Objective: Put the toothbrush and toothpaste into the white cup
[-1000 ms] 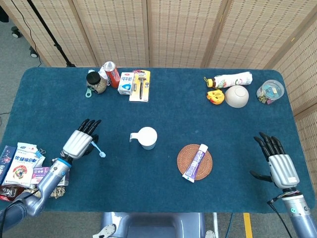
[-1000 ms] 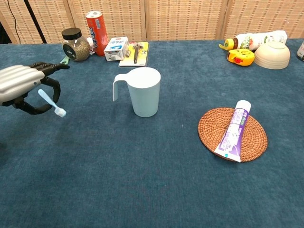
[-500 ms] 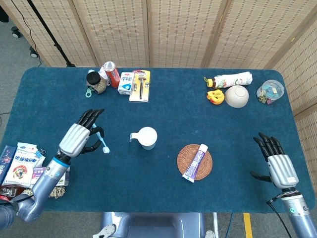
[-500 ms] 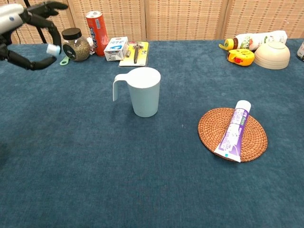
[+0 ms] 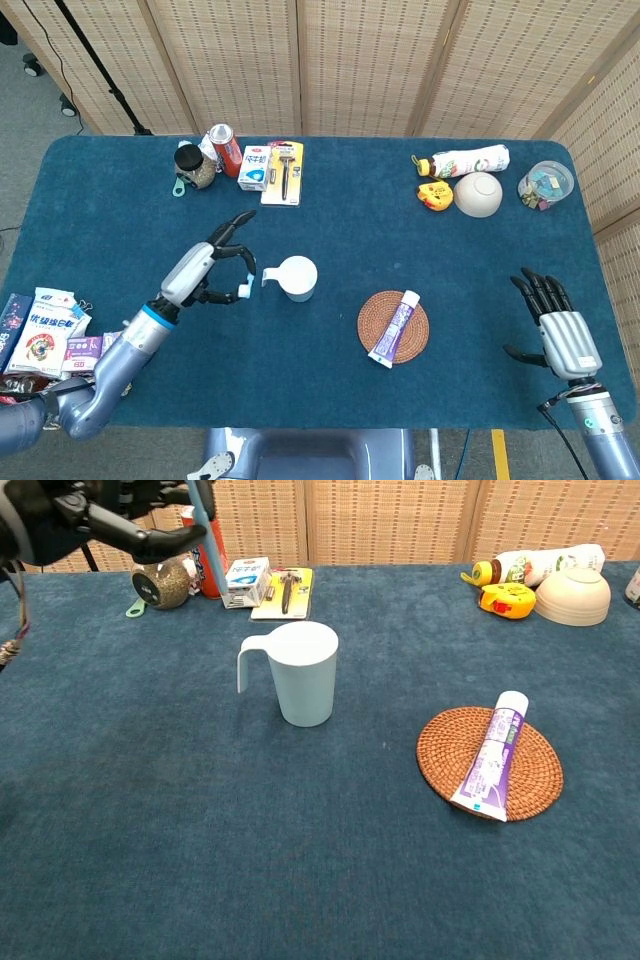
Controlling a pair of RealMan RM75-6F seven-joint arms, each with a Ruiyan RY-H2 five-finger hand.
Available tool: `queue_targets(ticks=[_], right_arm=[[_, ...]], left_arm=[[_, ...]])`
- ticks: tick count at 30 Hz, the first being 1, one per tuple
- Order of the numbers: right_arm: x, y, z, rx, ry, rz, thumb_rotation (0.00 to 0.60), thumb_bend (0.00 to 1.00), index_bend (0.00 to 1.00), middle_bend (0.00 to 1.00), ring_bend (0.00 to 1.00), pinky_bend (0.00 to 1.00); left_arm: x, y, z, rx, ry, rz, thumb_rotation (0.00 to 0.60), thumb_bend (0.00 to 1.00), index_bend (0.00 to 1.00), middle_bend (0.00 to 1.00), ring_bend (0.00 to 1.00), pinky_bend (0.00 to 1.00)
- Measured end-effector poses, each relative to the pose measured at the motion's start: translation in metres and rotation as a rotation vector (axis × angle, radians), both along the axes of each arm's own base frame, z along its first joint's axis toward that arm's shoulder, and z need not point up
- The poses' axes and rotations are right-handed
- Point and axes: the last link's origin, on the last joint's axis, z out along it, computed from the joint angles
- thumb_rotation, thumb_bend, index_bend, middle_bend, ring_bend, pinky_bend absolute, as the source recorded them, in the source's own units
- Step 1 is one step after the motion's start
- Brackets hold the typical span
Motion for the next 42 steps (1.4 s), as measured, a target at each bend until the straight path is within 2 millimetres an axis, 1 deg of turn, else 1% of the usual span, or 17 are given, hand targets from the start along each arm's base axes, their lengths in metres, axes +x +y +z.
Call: queue_targets(ticks=[3,7,14,22,24,26,28,31,32,35,41,42], right_arm=[[0.000,-0.001,0.000,0.000,-0.002,-0.003,0.600,0.00,0.00,0.00,0.00,0.00],[-0.001,-0.001,0.001,0.000,-0.004,-0.007,0.600,0.00,0.00,0.00,0.00,0.00],[-0.003,-0.003,0.000,0.004,-0.007,-0.014,0.600,0.00,0.00,0.00,0.00,0.00],[-0.002,-0.003,-0.003,0.013,-0.003,-0.015,0.600,0.00,0.00,0.00,0.00,0.00],[-0.003,-0.003,-0.003,0.014,-0.002,-0.016,0.600,0.00,0.00,0.00,0.00,0.00],[-0.003,-0.004,-0.004,0.015,0.000,-0.019,0.600,0.00,0.00,0.00,0.00,0.00],[-0.003,-0.004,-0.004,0.016,0.000,-0.020,0.600,0.00,0.00,0.00,0.00,0.00],[-0.004,-0.005,-0.005,0.015,0.001,-0.022,0.600,0.00,0.00,0.00,0.00,0.00],[-0.004,-0.005,-0.005,0.015,0.000,-0.023,0.600,0.00,0.00,0.00,0.00,0.00],[-0.003,-0.004,-0.005,0.017,-0.001,-0.021,0.600,0.00,0.00,0.00,0.00,0.00],[-0.002,-0.004,-0.005,0.019,0.000,-0.014,0.600,0.00,0.00,0.00,0.00,0.00],[-0.002,-0.003,-0.005,0.019,0.001,-0.012,0.600,0.00,0.00,0.00,0.00,0.00]], left_arm=[[0.013,0.003,-0.014,-0.078,-0.036,0.016,0.600,0.44,0.65,0.00,0.00,0.00],[0.022,0.006,-0.028,-0.142,-0.073,0.037,0.600,0.44,0.65,0.00,0.00,0.00],[0.022,0.016,-0.045,-0.205,-0.134,0.105,0.600,0.44,0.65,0.00,0.00,0.00],[0.018,0.027,-0.067,-0.231,-0.121,0.154,0.600,0.44,0.64,0.00,0.00,0.00],[0.018,0.029,-0.072,-0.237,-0.117,0.161,0.600,0.44,0.61,0.00,0.00,0.00],[0.019,0.031,-0.076,-0.240,-0.115,0.165,0.600,0.44,0.52,0.00,0.00,0.00],[0.020,0.031,-0.079,-0.239,-0.114,0.164,0.600,0.43,0.37,0.00,0.00,0.00],[0.019,0.031,-0.080,-0.234,-0.100,0.153,0.600,0.43,0.22,0.00,0.00,0.00],[0.018,0.031,-0.080,-0.231,-0.095,0.147,0.600,0.43,0.19,0.00,0.00,0.00],[0.016,0.030,-0.078,-0.219,-0.101,0.141,0.600,0.42,0.15,0.00,0.00,0.00],[0.011,0.024,-0.069,-0.193,-0.127,0.117,0.600,0.42,0.09,0.00,0.00,0.00],[0.010,0.023,-0.067,-0.189,-0.132,0.113,0.600,0.41,0.06,0.00,0.00,0.00]])
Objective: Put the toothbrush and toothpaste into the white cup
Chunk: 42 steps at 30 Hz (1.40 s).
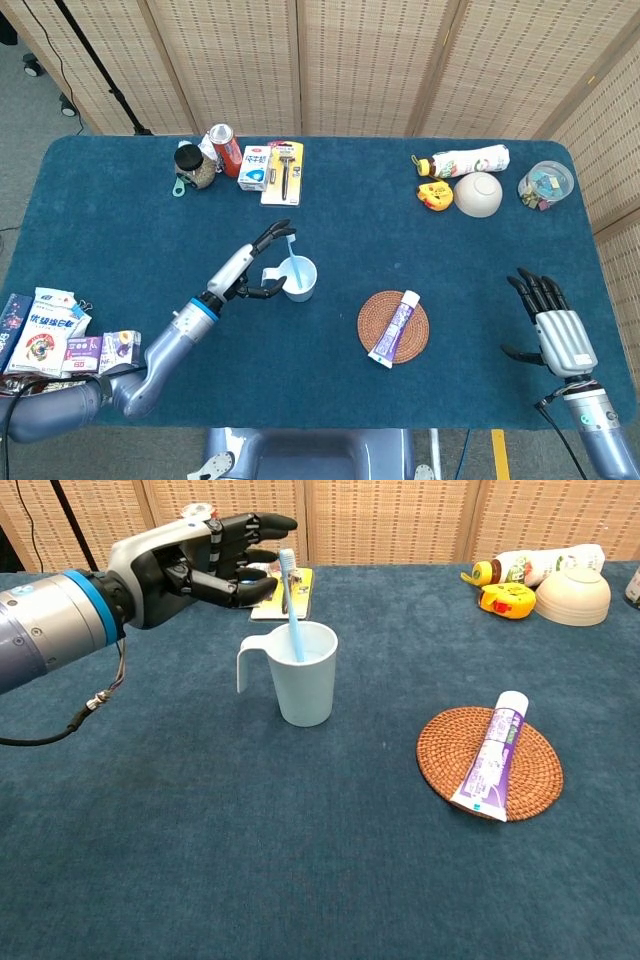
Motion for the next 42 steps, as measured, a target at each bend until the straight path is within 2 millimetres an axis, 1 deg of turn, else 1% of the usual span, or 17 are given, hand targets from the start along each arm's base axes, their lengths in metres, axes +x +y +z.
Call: queue_targets(ticks=[3,6,7,9,10,13,16,19,20,23,26,29,32,35,42], right_arm=[[0.000,0.000,0.002,0.002,0.014,0.013,0.600,0.00,0.00,0.00,0.00,0.00],[0.000,-0.001,0.003,0.024,0.051,0.049,0.600,0.00,0.00,0.00,0.00,0.00],[0.000,-0.003,0.003,0.038,0.075,0.076,0.600,0.00,0.00,0.00,0.00,0.00],[0.000,-0.006,0.003,0.062,0.117,0.125,0.600,0.00,0.00,0.00,0.00,0.00],[0.000,-0.008,0.003,0.081,0.148,0.162,0.600,0.00,0.00,0.00,0.00,0.00],[0.005,-0.018,0.002,0.144,0.211,0.267,0.600,0.00,0.00,0.00,0.00,0.00],[0.015,-0.030,-0.001,0.204,0.228,0.358,0.600,0.00,0.00,0.00,0.00,0.00],[0.027,-0.038,-0.003,0.232,0.259,0.431,0.600,0.00,0.00,0.00,0.00,0.00],[0.030,-0.040,-0.004,0.237,0.270,0.452,0.600,0.00,0.00,0.00,0.00,0.00],[0.045,-0.046,-0.009,0.255,0.312,0.527,0.600,0.00,0.00,0.00,0.00,0.00],[0.060,-0.050,-0.016,0.276,0.350,0.588,0.600,0.00,0.00,0.00,0.00,0.00],[0.073,-0.051,-0.024,0.300,0.388,0.635,0.600,0.00,0.00,0.00,0.00,0.01],[0.083,-0.051,-0.031,0.321,0.418,0.666,0.600,0.00,0.00,0.00,0.00,0.04],[0.093,-0.052,-0.040,0.348,0.447,0.691,0.600,0.00,0.00,0.00,0.00,0.06],[0.113,-0.058,-0.057,0.407,0.514,0.718,0.600,0.00,0.01,0.00,0.00,0.10]], left_arm=[[-0.003,-0.004,0.013,0.036,-0.013,-0.023,0.600,0.40,0.00,0.00,0.00,0.00],[-0.012,-0.006,0.035,0.106,0.024,-0.055,0.600,0.37,0.00,0.00,0.00,0.00],[-0.015,-0.007,0.042,0.129,0.051,-0.063,0.600,0.36,0.00,0.00,0.00,0.00],[-0.025,-0.010,0.062,0.193,0.139,-0.082,0.600,0.35,0.00,0.00,0.00,0.00],[-0.028,-0.011,0.067,0.210,0.164,-0.086,0.600,0.34,0.00,0.00,0.00,0.00],[-0.041,-0.021,0.091,0.290,0.293,-0.092,0.600,0.32,0.00,0.00,0.00,0.00],[-0.056,-0.036,0.119,0.366,0.436,-0.074,0.600,0.32,0.00,0.00,0.00,0.00],[-0.071,-0.057,0.148,0.425,0.567,-0.028,0.600,0.31,0.00,0.00,0.00,0.00],[-0.079,-0.066,0.159,0.441,0.615,-0.001,0.600,0.31,0.00,0.00,0.00,0.00],[-0.103,-0.090,0.182,0.474,0.733,0.074,0.600,0.32,0.00,0.00,0.00,0.00],[-0.123,-0.113,0.197,0.491,0.797,0.147,0.600,0.32,0.00,0.00,0.00,0.00],[-0.138,-0.132,0.206,0.504,0.829,0.211,0.600,0.32,0.00,0.00,0.00,0.00],[-0.146,-0.146,0.213,0.524,0.842,0.252,0.600,0.31,0.00,0.00,0.00,0.00],[-0.151,-0.156,0.219,0.547,0.837,0.269,0.600,0.32,0.00,0.00,0.00,0.00],[-0.158,-0.170,0.222,0.557,0.813,0.254,0.600,0.32,0.00,0.00,0.00,0.00]])
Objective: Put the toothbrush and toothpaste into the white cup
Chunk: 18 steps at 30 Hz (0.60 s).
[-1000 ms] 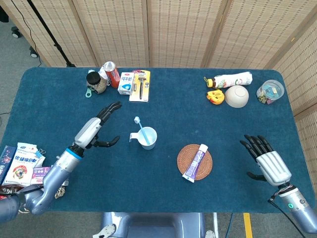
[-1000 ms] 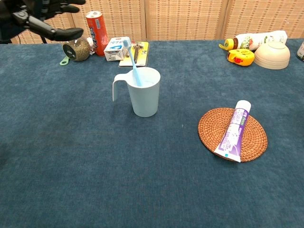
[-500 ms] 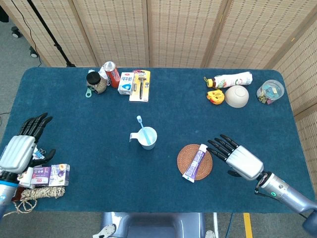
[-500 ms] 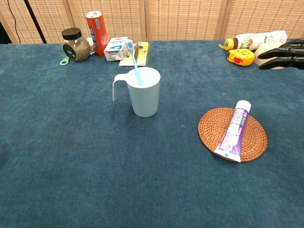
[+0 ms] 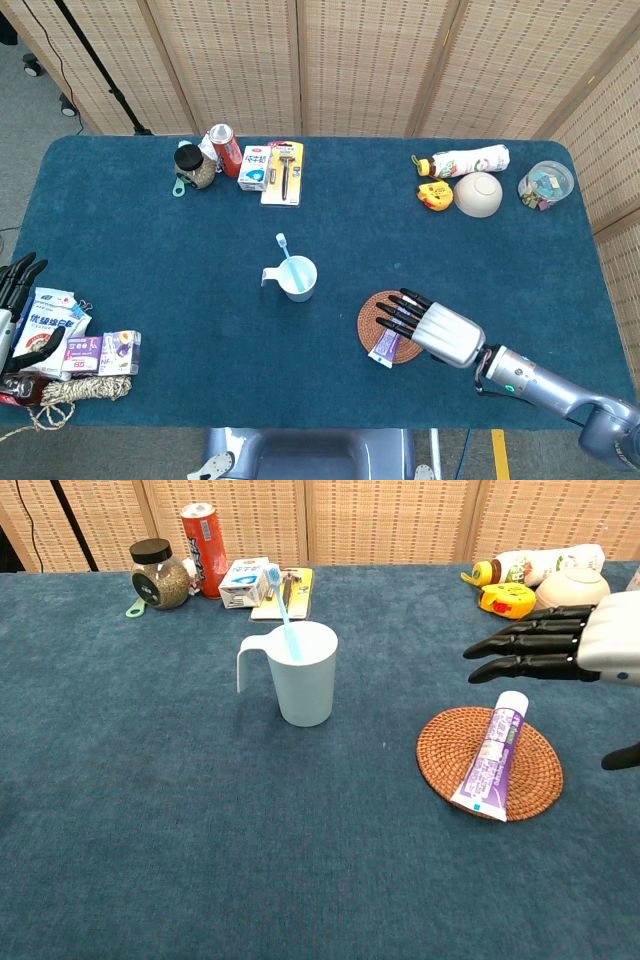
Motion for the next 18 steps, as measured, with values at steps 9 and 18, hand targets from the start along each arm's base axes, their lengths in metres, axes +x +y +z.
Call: queue_targets(ticks=[9,18], right_arm=[[0.024,-0.011,-0.027,-0.001,0.154,0.066,0.600,0.02,0.10,0.02,0.00,0.14],[0.029,-0.023,-0.054,-0.017,0.231,0.050,0.600,0.05,0.23,0.11,0.00,0.19]], left_arm=[[-0.004,-0.004,-0.002,-0.031,-0.005,-0.013,0.600,0.31,0.00,0.00,0.00,0.00],[-0.005,-0.001,-0.003,-0.058,-0.011,-0.011,0.600,0.32,0.00,0.00,0.00,0.00]])
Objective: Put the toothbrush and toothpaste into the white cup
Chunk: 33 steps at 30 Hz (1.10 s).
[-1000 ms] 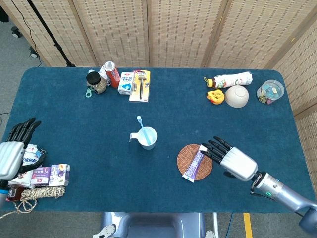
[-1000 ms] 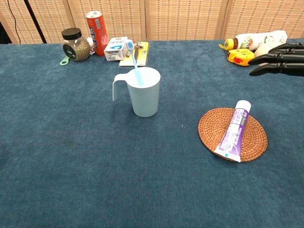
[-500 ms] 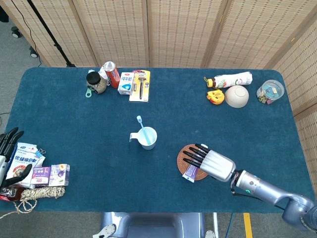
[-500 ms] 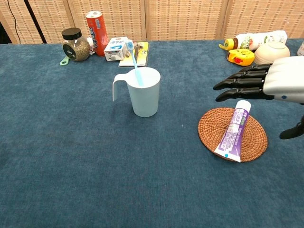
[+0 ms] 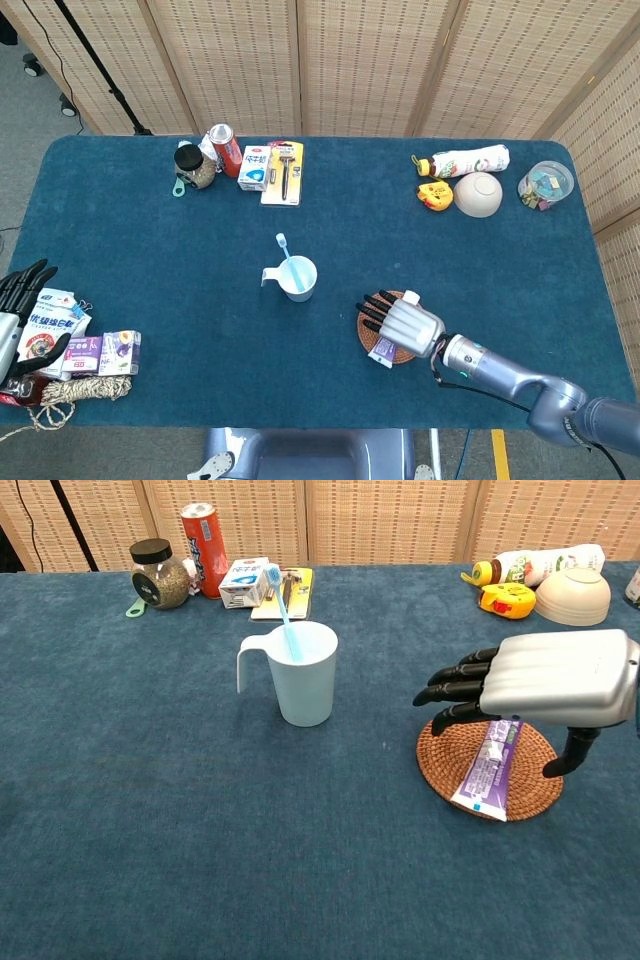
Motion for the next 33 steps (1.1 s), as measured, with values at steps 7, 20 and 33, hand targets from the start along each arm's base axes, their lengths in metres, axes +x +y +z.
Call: queue_targets(ticks=[7,20,33], right_arm=[[0.002,0.002,-0.008,0.011,0.012,0.016,0.600,0.13,0.30,0.20,0.07,0.26],[-0.001,0.007,-0.015,0.042,0.022,0.019,0.600,0.14,0.41,0.29,0.14,0.32],[-0.006,0.009,-0.019,0.063,0.021,0.013,0.600,0.15,0.51,0.35,0.18,0.36]], left_arm=[[-0.001,0.001,0.000,-0.009,-0.003,0.005,0.600,0.32,0.00,0.00,0.00,0.00],[-0.001,0.002,-0.001,-0.028,-0.001,0.003,0.600,0.32,0.00,0.00,0.00,0.00],[0.000,0.003,-0.004,-0.039,0.007,0.004,0.600,0.32,0.00,0.00,0.00,0.00]])
